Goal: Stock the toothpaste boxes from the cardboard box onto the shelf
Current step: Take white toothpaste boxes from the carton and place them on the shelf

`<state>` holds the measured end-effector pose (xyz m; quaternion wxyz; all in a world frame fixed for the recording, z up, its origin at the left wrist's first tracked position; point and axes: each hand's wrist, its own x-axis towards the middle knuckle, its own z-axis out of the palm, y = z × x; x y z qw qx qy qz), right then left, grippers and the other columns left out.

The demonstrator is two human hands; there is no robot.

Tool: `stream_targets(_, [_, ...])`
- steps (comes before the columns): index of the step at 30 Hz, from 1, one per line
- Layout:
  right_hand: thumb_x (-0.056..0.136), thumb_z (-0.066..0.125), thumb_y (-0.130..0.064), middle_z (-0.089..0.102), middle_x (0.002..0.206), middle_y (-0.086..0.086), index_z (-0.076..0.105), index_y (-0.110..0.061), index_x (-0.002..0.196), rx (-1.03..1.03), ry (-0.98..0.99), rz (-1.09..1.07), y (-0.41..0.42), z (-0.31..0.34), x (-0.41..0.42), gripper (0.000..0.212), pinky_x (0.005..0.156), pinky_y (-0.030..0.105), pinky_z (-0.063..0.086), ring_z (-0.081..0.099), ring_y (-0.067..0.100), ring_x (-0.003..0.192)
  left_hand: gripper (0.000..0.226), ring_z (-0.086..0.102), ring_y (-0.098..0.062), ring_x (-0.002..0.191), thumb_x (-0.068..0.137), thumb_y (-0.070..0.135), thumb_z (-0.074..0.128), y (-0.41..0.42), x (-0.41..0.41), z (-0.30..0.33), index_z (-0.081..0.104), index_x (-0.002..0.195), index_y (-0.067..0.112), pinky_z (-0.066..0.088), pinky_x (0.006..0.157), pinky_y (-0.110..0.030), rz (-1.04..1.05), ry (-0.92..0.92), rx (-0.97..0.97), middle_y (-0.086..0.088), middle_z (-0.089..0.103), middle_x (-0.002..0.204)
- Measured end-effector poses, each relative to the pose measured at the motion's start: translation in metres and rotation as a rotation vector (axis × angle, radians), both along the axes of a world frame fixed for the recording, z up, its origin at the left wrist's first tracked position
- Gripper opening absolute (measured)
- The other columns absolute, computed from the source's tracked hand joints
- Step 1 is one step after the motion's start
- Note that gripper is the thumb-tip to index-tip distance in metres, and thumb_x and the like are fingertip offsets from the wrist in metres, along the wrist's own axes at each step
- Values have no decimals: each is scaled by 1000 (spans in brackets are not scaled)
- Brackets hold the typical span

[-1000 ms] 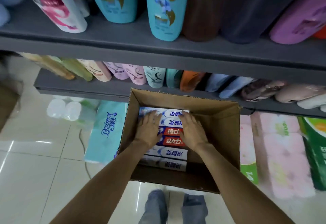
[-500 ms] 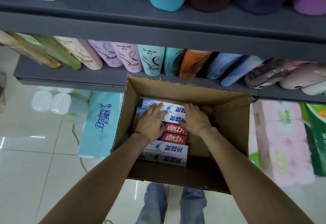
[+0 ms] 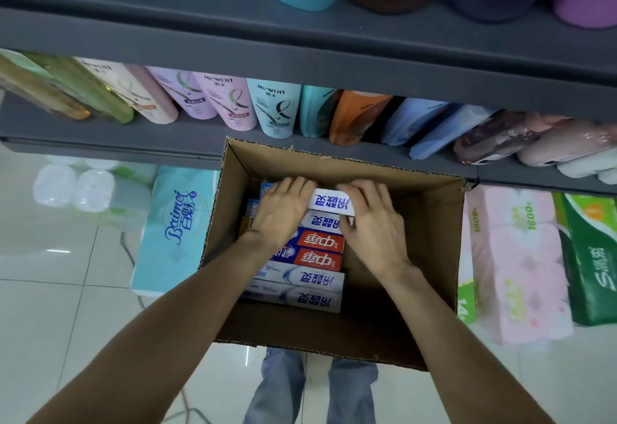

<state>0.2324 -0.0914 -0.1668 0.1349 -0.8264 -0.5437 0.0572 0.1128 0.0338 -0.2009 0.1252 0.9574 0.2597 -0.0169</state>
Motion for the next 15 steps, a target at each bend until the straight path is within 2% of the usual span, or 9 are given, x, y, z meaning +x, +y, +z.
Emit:
stream_targets(3, [77, 73, -15, 46, 133, 7, 40, -13, 136, 44, 203, -315, -12, 16, -9, 68, 89, 32, 48, 44, 22, 124, 43, 58, -31, 85, 71, 19, 76, -13, -7, 22, 60, 111, 11, 49, 75, -39, 41, -67, 29, -10, 62, 98])
stream_targets(6, [82, 69, -14, 41, 140, 6, 32, -14, 140, -96, 338, -509, -19, 11, -13, 69, 98, 34, 42, 39, 22, 130, 48, 52, -31, 101, 82, 28, 68, -21, -23, 43, 52, 124, 13, 47, 83, -41, 130, 23, -27, -12, 56, 113])
stream_targets(7, [84, 66, -13, 41, 140, 6, 33, -14, 139, -201, 330, -489, -18, 5, -12, 65, 99, 34, 42, 39, 22, 130, 51, 48, -29, 109, 86, 32, 62, -22, -28, 45, 45, 130, 14, 45, 87, -40, 168, 88, -65, -11, 51, 120])
stream_targets(10, [87, 62, -13, 40, 140, 7, 37, -15, 137, -469, 185, -240, -6, -21, -7, 56, 98, 36, 43, 38, 25, 129, 54, 37, -24, 122, 93, 39, 52, -25, -32, 39, 30, 137, 18, 40, 97, -35, 232, 225, -137, -8, 40, 134])
stream_targets(13, [92, 56, -20, 40, 142, 7, 38, -18, 138, -556, 183, -186, 9, -43, 1, 50, 98, 41, 44, 37, 28, 129, 53, 36, -23, 124, 93, 39, 52, -27, -29, 28, 31, 136, 17, 40, 98, -35, 303, 224, -198, -8, 41, 135])
stream_targets(15, [92, 55, -23, 45, 139, 7, 43, -19, 135, -576, 191, -181, 13, -46, 3, 44, 94, 42, 46, 43, 29, 126, 51, 36, -25, 125, 93, 37, 53, -29, -27, 27, 33, 135, 17, 39, 98, -37, 355, 200, -242, -9, 42, 135])
